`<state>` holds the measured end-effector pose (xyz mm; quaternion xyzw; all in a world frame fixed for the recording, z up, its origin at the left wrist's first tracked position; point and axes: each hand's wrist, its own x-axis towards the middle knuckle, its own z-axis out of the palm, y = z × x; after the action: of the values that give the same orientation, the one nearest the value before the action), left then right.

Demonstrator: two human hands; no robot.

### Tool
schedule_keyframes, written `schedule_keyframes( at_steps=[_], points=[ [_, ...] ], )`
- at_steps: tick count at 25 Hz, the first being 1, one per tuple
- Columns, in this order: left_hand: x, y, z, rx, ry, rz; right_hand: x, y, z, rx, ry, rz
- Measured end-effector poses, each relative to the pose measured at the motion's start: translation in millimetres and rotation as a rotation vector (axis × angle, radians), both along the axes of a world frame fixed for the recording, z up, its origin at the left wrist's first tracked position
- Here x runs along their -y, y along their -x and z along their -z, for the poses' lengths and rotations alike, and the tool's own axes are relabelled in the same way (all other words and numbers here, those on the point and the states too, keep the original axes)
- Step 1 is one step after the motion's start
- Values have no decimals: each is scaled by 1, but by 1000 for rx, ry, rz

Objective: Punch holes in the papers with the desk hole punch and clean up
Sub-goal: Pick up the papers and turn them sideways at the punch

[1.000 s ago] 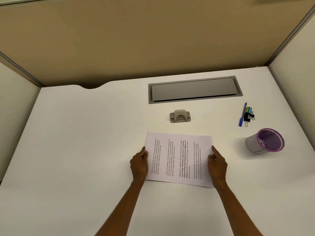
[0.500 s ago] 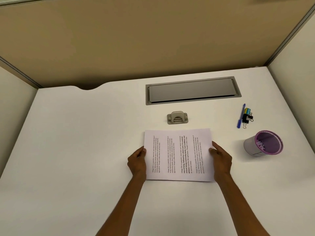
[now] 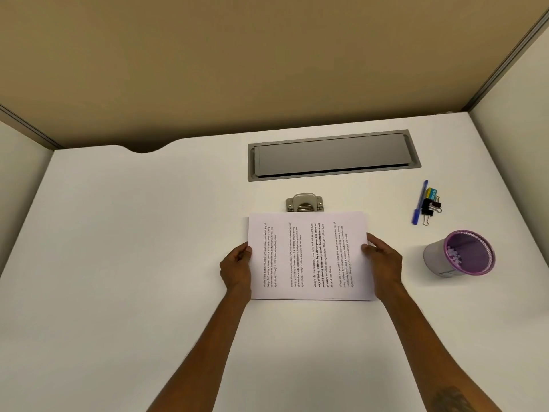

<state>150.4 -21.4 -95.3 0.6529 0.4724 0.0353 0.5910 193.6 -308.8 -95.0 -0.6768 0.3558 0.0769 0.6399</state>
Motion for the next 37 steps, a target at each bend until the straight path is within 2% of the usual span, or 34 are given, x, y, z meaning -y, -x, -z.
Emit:
schedule_keyframes(
  at_steps=[11, 16, 30, 37],
  points=[
    [5, -1, -2, 1, -136, 109, -6, -1, 0, 23, 120, -40],
    [8, 10, -3, -19, -115, 55, -6, 1, 1, 41, 99, -51],
    [3, 9, 1, 98, -74, 37, -5, 0, 1, 57, 60, -34],
    [-1, -1, 2, 59, -61, 59, -6, -8, 4, 32, 60, -22]
  ],
)
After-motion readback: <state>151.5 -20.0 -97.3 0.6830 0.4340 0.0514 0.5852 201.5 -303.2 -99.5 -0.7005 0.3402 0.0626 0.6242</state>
